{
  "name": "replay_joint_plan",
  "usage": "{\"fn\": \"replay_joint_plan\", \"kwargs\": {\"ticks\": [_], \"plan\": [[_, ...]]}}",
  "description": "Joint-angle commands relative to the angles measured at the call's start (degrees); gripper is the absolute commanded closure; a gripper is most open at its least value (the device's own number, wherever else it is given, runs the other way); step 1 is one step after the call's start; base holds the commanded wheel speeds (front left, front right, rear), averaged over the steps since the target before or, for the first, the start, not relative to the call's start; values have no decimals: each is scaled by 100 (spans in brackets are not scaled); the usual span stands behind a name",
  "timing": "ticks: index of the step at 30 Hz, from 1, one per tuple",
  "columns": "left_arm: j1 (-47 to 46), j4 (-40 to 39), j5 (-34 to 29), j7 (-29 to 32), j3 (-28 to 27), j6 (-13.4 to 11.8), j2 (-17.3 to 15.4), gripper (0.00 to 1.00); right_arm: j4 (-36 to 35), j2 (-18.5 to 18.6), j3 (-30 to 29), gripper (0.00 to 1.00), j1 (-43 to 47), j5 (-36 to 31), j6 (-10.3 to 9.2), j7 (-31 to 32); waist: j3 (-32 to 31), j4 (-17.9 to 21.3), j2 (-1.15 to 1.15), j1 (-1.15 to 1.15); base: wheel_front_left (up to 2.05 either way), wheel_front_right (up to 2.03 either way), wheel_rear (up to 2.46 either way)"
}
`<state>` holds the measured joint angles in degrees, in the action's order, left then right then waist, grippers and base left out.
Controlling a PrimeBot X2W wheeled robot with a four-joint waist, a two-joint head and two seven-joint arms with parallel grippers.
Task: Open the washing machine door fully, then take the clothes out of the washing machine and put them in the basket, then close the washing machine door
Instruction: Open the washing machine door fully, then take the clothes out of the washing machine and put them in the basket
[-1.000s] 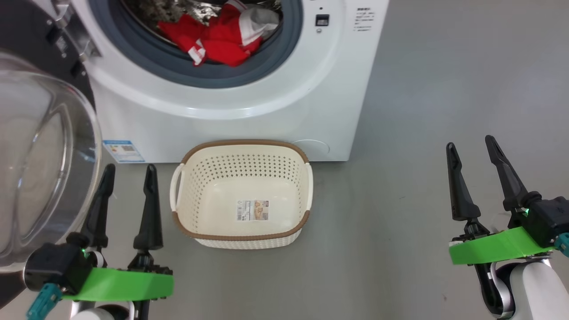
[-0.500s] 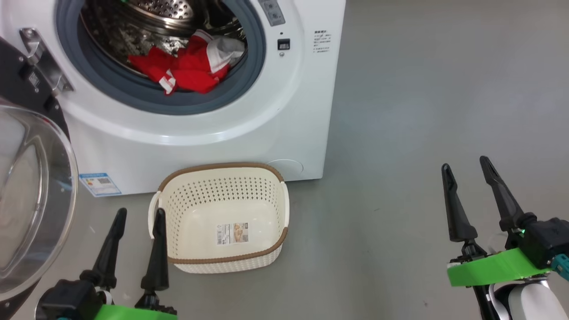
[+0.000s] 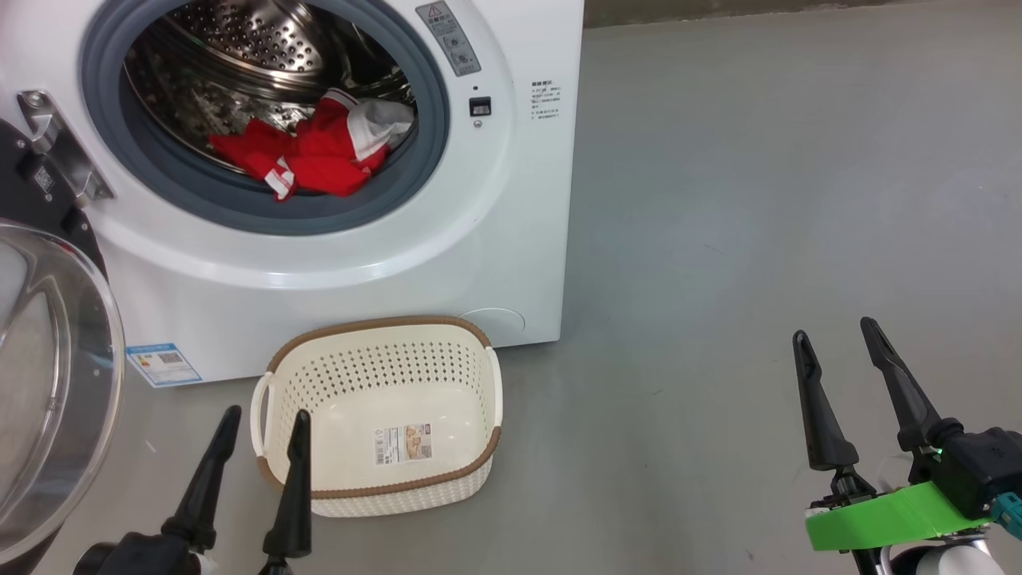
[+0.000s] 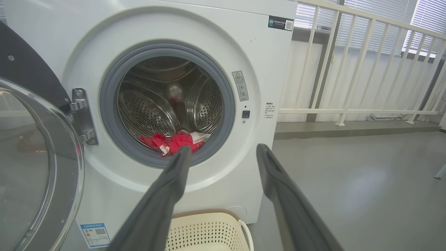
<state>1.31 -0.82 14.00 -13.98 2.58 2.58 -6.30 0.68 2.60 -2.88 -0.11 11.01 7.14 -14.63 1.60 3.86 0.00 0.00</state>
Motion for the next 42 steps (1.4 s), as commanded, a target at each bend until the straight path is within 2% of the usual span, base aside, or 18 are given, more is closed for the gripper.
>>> {"fn": "replay_joint_plan", "kwargs": {"ticks": [1, 22, 32, 38, 42], "plan": [[-101, -115, -92, -56, -133, 45, -111, 0, -157, 28, 127, 0, -76, 26, 35, -37, 8, 8, 0, 0, 0, 0, 0], [-246, 114, -170, -62, 28, -104, -105, 0, -122, 28, 199, 0, -122, 63, 35, -37, 96, -29, 0, 0, 8, -8, 0], [-307, 89, -106, -66, 59, -126, -107, 0, -118, 28, 153, 0, -147, 33, 35, -37, 147, -71, 0, 0, 134, -134, 0], [-331, -44, 73, -78, 90, 20, -87, 0, -117, 28, 136, 0, -173, 44, 35, -37, 189, -103, 0, 0, 160, -160, 0], [-326, -71, 16, -81, 70, -88, -87, 0, -133, 28, 138, 0, -184, 52, 35, -37, 221, -112, 0, 0, 92, -92, 0]]}}
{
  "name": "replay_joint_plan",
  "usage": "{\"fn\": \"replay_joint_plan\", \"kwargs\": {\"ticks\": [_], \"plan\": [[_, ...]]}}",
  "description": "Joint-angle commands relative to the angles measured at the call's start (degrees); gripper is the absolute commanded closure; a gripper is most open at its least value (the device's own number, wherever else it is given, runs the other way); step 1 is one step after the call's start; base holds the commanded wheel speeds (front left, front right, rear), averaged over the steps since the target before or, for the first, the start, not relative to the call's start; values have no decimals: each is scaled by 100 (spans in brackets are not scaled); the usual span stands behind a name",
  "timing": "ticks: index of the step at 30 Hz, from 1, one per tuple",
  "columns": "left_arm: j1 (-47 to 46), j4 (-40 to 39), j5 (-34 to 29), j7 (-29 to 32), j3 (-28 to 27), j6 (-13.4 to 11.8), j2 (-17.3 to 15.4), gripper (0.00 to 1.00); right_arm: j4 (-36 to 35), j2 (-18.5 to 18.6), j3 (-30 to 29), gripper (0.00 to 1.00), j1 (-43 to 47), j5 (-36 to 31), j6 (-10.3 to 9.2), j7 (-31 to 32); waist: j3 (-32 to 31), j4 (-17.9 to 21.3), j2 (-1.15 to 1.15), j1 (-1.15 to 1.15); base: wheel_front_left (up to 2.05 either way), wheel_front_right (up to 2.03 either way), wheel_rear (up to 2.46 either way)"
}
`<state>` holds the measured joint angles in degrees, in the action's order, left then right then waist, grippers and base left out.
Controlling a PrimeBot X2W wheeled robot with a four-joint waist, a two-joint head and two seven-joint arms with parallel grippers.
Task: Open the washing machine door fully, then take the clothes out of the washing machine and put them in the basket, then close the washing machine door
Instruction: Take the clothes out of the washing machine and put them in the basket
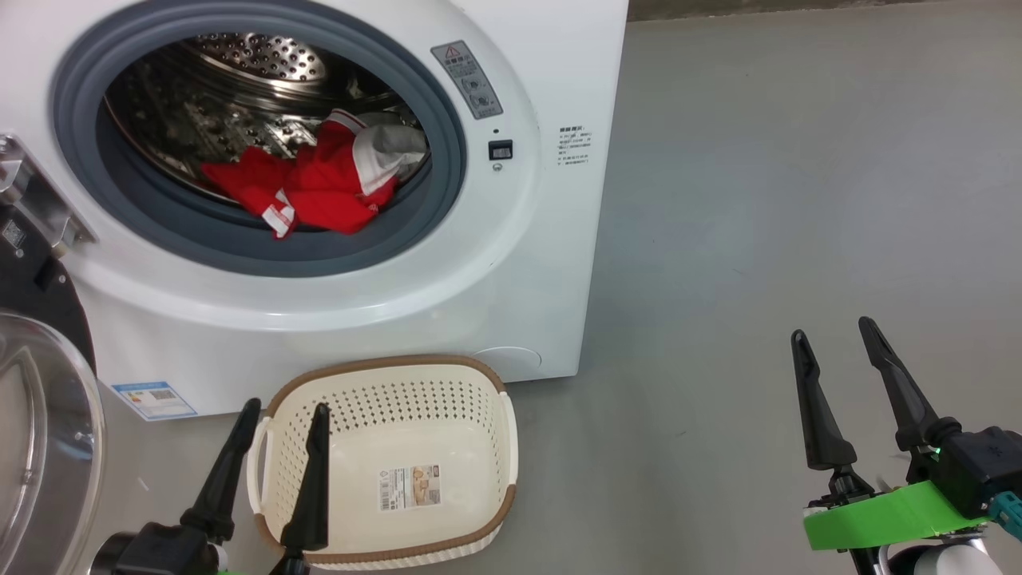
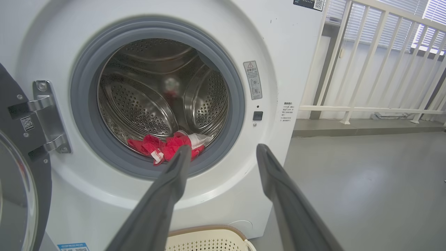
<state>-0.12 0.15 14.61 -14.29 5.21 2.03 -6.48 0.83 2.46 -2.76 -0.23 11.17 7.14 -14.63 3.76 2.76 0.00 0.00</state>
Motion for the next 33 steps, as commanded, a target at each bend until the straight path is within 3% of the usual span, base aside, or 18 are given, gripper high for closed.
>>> {"fn": "replay_joint_plan", "kwargs": {"ticks": [1, 10, 33], "plan": [[-184, -174, -51, -51, -193, -48, -67, 0, -153, 42, 128, 0, -173, 37, 35, -37, 10, -2, 0, 0, 58, -58, 0], [-197, -237, 60, -47, -170, -47, -26, 0, -148, 42, 111, 0, -193, 40, 35, -37, 38, 2, 0, 0, 11, -11, 0], [-516, -175, -98, -41, -87, -447, 66, 0, -264, 42, 35, 0, -313, -14, 35, -37, 549, -235, 0, 0, 0, 0, 0]]}}
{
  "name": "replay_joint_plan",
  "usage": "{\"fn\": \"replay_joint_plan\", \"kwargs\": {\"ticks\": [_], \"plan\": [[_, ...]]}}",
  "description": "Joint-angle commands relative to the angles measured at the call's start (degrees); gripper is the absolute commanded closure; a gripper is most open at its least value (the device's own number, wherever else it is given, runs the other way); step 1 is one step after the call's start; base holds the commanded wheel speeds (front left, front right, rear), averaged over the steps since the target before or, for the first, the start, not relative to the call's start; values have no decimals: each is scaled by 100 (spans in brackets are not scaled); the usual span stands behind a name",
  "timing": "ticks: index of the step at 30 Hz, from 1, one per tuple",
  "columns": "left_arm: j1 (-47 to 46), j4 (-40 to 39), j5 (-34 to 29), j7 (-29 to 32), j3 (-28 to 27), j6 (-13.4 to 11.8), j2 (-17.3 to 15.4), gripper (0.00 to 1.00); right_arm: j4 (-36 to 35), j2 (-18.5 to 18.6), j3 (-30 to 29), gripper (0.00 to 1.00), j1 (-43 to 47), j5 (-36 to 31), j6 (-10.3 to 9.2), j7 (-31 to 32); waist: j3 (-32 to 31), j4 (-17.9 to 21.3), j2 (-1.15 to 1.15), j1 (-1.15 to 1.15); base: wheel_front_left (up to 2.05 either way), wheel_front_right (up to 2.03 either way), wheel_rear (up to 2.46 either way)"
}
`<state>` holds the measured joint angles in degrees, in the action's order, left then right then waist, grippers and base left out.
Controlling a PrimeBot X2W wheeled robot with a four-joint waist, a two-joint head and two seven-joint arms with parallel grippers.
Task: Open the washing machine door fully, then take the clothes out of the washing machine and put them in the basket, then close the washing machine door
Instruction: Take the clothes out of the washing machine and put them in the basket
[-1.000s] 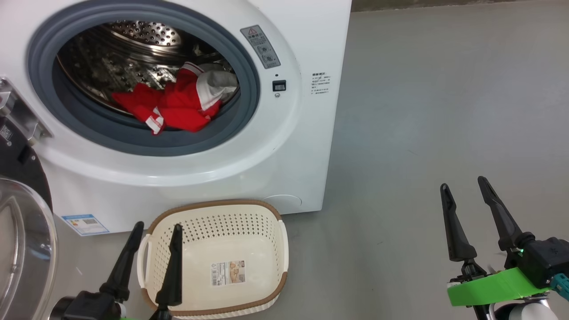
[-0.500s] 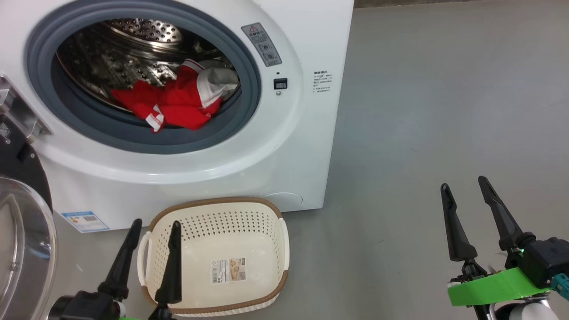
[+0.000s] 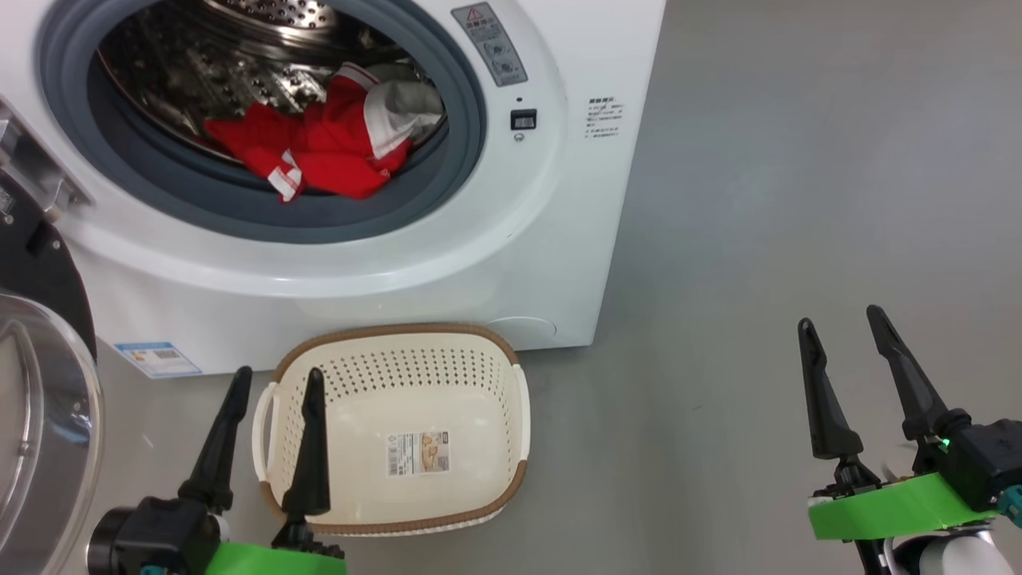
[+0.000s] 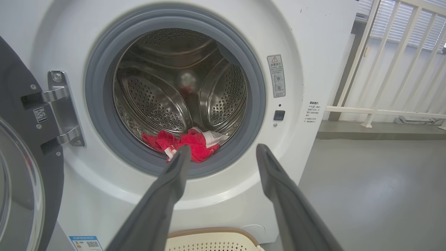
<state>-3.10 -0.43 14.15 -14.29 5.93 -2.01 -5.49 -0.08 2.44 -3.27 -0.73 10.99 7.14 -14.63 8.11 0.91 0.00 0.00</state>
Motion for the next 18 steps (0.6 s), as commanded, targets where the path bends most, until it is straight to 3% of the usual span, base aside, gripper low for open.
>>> {"fn": "replay_joint_plan", "kwargs": {"ticks": [1, 18], "plan": [[-254, -114, -39, -42, -156, -58, -20, 0, -186, 43, 78, 0, -279, 1, 35, -37, 171, -61, 0, 0, 0, 0, 0], [-1308, 5, -233, -67, -161, -295, 54, 0, -324, 43, 17, 0, -741, -98, 35, -37, 1167, -96, 0, 0, 0, 0, 0]]}}
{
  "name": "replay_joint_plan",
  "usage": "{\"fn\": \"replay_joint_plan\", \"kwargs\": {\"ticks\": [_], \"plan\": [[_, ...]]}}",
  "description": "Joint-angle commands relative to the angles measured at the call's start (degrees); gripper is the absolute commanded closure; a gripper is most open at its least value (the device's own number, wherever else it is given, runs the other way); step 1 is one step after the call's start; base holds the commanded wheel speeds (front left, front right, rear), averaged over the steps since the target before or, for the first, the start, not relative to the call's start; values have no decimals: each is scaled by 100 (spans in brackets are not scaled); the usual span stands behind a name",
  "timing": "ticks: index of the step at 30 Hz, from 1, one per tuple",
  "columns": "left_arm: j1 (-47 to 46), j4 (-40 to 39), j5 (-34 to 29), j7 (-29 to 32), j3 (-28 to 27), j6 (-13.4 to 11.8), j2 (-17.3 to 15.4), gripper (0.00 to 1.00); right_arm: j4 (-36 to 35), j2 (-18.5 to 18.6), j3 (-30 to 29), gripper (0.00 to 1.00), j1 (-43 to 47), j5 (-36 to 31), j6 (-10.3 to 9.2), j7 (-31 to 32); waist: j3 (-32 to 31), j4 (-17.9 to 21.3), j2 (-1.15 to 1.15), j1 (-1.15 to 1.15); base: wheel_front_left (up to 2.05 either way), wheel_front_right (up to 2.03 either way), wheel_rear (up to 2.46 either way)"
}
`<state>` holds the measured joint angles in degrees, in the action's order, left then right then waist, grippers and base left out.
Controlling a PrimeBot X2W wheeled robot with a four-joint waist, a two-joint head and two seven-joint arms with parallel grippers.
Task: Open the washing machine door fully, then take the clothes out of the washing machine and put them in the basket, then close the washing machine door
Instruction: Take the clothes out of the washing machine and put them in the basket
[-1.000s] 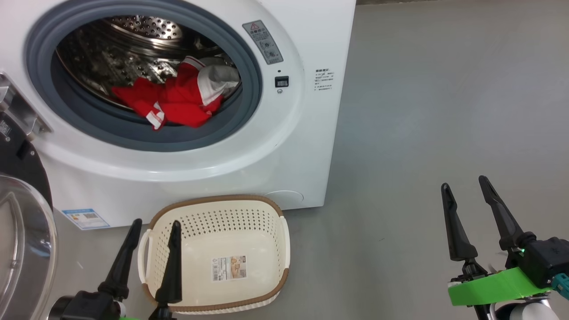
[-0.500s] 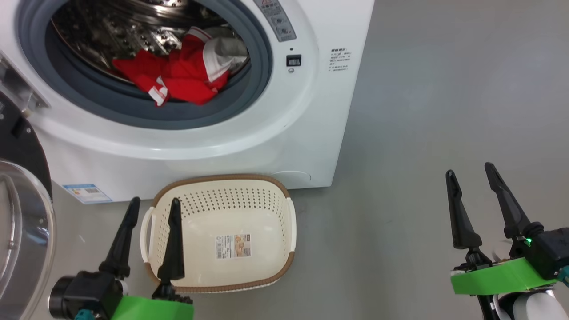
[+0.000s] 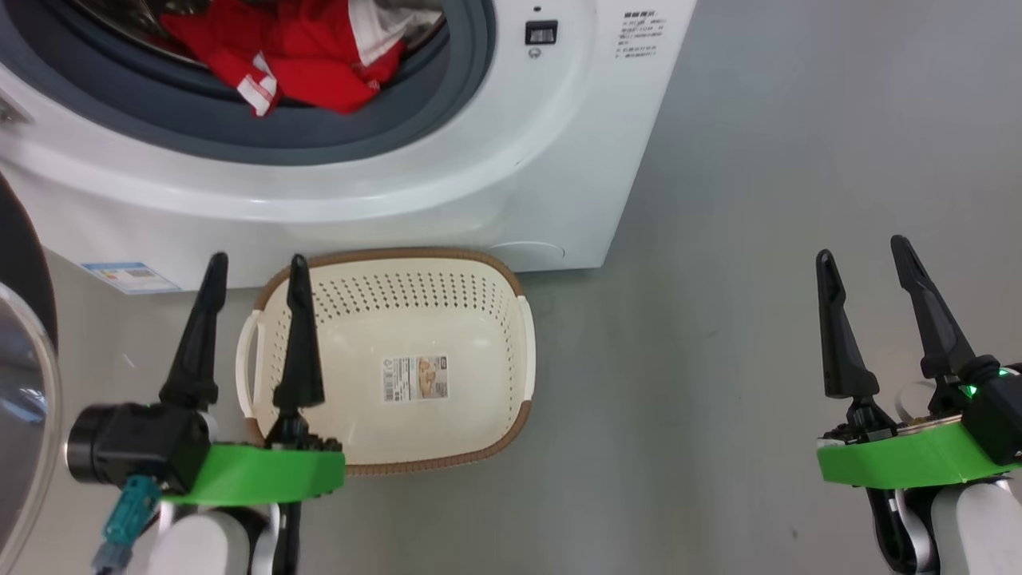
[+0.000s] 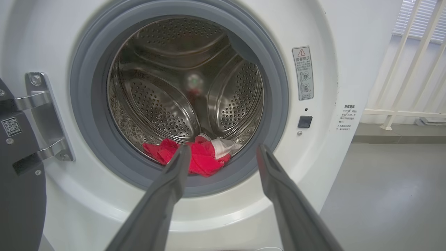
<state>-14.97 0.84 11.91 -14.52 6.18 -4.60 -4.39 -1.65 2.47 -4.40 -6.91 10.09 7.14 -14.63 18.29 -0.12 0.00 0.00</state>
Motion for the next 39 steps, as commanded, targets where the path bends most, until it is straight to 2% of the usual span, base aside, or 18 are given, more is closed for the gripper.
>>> {"fn": "replay_joint_plan", "kwargs": {"ticks": [1, 8, 15, 30, 39], "plan": [[-196, -90, 19, -44, -200, -38, -45, 0, -170, 41, 129, 0, -147, -6, 35, -37, 199, 14, 0, 0, 0, 0, 0], [-815, 168, 64, -47, -284, -11, -22, 0, -189, 41, 105, 0, -321, 25, 35, -37, 569, 47, 0, 0, 0, 0, 0], [-1641, 463, -156, -47, -327, -66, -177, 0, -213, 41, 125, 0, -512, 91, 35, -37, 991, 141, 0, 0, 0, 0, 0], [-3460, 2008, -579, 71, -335, -201, -759, 0, -178, 41, 149, 0, -786, 229, 35, -37, 1566, 430, 0, 0, 0, 0, 0], [-4516, 2957, -707, 550, -273, -131, -1135, 0, -163, 41, 207, 0, -868, 271, 35, -37, 1751, 527, 0, 0, 0, 0, 0]]}}
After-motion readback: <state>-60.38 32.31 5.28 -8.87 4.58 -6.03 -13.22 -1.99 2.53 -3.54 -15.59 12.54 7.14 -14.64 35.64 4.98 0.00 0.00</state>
